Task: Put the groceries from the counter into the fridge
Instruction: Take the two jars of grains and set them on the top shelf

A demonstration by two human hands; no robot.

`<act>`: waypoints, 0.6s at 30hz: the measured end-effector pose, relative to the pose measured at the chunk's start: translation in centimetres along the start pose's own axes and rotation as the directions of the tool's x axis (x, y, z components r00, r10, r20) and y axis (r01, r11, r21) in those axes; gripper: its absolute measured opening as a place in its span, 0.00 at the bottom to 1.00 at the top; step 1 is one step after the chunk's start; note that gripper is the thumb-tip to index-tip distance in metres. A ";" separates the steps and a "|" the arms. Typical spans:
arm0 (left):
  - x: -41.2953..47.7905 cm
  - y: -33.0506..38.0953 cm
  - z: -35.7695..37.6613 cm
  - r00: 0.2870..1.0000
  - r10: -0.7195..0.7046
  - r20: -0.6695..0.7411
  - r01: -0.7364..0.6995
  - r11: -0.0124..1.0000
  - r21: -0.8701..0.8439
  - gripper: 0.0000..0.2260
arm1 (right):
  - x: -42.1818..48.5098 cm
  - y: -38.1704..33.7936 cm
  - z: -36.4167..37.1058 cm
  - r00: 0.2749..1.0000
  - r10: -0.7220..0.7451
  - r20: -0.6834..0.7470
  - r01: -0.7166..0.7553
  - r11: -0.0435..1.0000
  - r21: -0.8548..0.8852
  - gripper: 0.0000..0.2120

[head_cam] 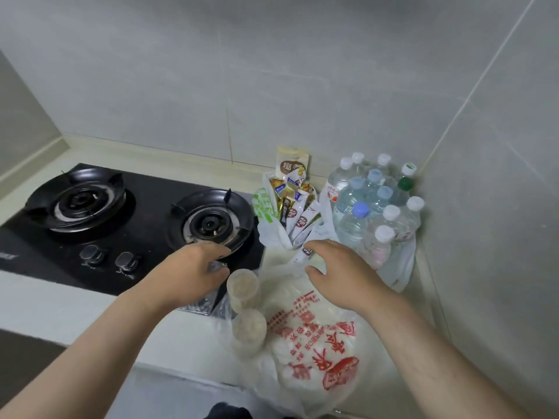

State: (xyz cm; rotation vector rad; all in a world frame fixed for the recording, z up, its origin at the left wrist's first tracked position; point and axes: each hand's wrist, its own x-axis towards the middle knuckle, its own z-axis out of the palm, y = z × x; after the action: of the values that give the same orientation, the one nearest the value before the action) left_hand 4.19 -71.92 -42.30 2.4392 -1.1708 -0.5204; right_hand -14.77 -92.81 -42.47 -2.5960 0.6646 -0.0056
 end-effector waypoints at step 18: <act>1.6 -6.1 0.9 0.987 0.011 0.163 0.002 0.997 -0.083 0.22 | -0.4 -2.8 5.6 0.975 0.093 0.204 -0.105 0.993 0.051 0.29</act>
State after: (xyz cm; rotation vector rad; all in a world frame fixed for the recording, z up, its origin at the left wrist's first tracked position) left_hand 8.67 -69.81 -46.29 2.3594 -1.1929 -0.7643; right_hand -13.19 -87.99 -46.23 -2.4591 0.7064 0.2607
